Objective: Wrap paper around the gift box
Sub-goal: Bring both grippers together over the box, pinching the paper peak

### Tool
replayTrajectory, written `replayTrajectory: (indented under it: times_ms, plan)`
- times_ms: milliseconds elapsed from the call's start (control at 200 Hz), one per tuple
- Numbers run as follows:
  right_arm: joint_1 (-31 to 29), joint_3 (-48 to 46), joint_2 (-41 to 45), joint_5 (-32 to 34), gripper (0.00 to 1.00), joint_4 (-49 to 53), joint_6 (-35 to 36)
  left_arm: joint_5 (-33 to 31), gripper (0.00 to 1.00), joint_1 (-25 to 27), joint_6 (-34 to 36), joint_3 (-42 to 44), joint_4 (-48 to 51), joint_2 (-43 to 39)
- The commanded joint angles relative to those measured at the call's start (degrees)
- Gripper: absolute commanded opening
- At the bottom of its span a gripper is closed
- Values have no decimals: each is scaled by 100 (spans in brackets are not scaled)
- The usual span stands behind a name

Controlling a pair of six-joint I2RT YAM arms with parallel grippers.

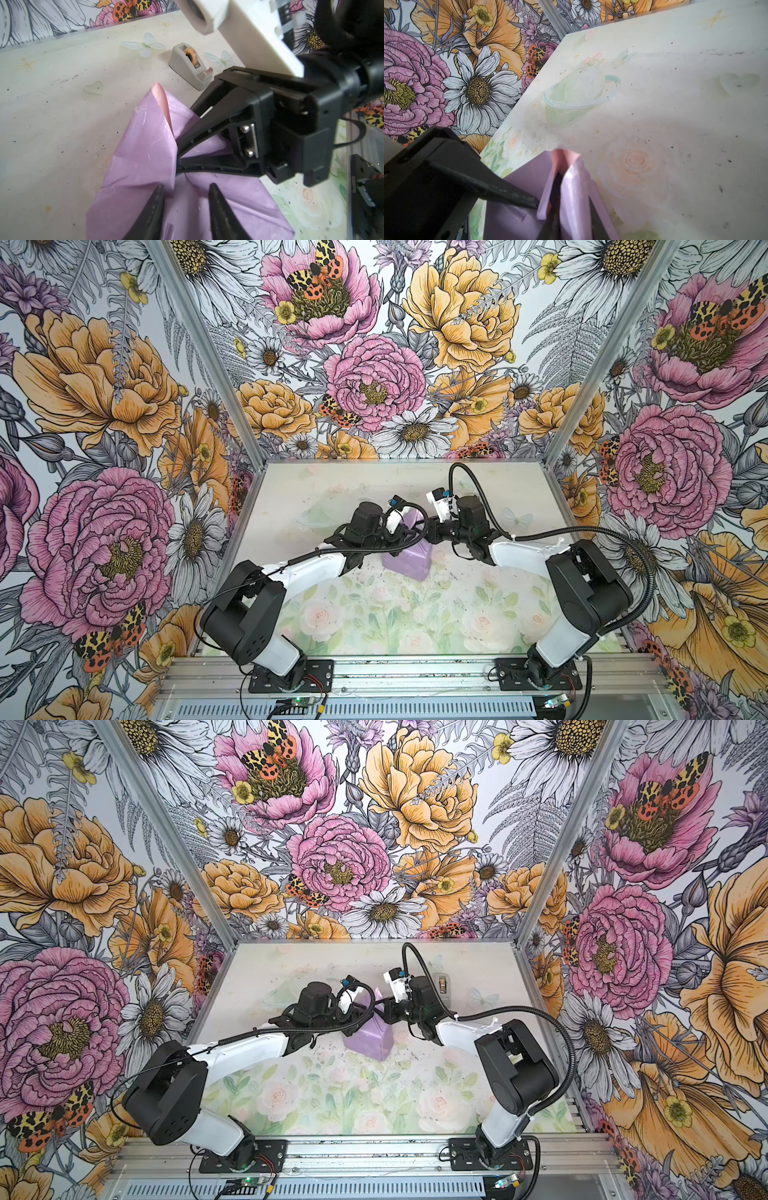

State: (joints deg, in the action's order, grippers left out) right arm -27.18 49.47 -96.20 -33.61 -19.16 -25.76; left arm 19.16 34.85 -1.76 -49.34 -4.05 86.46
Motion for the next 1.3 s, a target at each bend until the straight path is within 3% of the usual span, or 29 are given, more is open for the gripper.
replayTrajectory:
  times_ms: [0, 295, 630, 796, 1076, 1291]
  plan:
    - [-59, 67, -209, -108, 16, 329, 432, 335, 49, -241, -37, -168, 386, -285]
    - [-59, 122, -257, -404, 12, 370, 794, 1024, 68, -953, -96, -405, 97, -169]
    - [-25, 274, -341, -912, 11, 517, 1055, 2389, 76, -1110, 695, -1007, 252, 880]
    - [11, 592, -472, -1311, 11, 961, 1394, 2820, 71, -1169, 828, -1248, 445, 1158]
    - [20, 1126, -698, -1920, 10, 1939, 2153, 2928, 60, -1106, 827, -1272, 449, 1305]
    - [54, 1155, -635, -1864, 14, 2039, 2224, 2898, 38, -1081, 839, -1295, 424, 1427]
